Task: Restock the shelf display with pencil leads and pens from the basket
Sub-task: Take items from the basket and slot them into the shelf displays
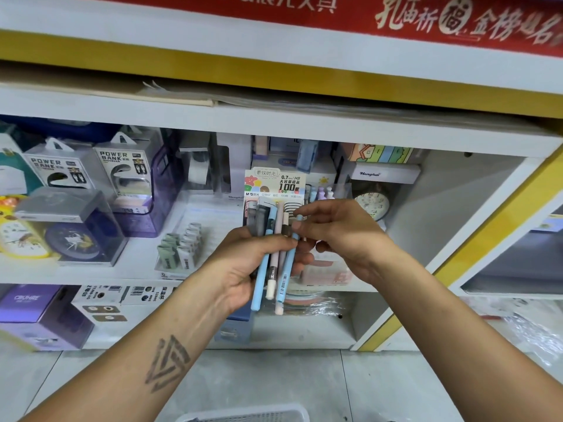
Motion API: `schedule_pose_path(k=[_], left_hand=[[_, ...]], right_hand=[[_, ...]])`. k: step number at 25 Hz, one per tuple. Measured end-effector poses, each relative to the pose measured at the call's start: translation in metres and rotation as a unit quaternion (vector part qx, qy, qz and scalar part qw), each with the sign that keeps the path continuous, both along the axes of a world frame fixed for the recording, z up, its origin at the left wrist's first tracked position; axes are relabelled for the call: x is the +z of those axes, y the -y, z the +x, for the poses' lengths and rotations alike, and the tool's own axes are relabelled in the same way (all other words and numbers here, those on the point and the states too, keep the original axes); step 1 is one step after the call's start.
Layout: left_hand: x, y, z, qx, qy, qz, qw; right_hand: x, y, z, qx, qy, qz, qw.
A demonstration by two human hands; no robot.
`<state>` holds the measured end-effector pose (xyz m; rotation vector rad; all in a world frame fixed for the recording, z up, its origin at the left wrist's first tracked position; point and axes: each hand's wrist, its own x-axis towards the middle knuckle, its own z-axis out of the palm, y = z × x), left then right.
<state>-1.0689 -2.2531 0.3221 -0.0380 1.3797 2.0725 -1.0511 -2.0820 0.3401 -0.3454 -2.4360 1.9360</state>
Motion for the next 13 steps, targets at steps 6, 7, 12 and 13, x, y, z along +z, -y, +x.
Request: schedule_pose_path(k=[6,7,12,13], left_hand=[[-0.003,-0.008,-0.001,0.017,0.04,-0.008,0.999],[-0.003,-0.009,-0.001,0.014,0.038,-0.014,0.999],[-0.007,-0.014,-0.002,0.019,0.051,-0.017,0.998],[-0.008,-0.014,-0.002,0.02,0.051,-0.017,0.998]], right_hand=[[0.021,-0.037,0.003,-0.181,-0.13,-0.022,0.975],[0.022,-0.044,0.003,-0.199,-0.153,0.01,0.968],[0.009,-0.05,0.0,-0.145,-0.218,0.207,0.943],[0.004,-0.047,0.0,-0.126,-0.222,0.257,0.932]])
